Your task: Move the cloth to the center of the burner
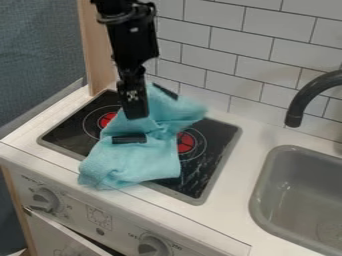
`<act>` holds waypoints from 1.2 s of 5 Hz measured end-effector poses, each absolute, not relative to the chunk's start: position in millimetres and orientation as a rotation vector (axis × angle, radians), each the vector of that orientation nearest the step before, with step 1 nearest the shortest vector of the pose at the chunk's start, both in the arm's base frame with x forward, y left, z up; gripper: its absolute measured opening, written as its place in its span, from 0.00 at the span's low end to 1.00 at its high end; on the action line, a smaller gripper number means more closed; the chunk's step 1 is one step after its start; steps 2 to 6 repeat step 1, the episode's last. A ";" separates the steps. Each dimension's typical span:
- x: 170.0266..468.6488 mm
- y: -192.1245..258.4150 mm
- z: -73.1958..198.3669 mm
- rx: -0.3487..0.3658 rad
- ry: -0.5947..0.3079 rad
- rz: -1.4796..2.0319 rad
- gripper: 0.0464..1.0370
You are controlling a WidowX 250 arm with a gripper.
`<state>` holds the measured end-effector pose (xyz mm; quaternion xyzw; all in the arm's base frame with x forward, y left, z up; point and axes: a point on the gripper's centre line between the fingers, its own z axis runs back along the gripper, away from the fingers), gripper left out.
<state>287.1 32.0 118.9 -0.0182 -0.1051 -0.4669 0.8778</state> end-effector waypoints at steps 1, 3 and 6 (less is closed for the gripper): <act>287.2 32.5 121.1 -0.032 -0.226 -0.973 0.96; 287.2 32.5 121.1 -0.032 -0.226 -0.973 0.96; 287.2 32.5 121.1 -0.032 -0.226 -0.973 0.96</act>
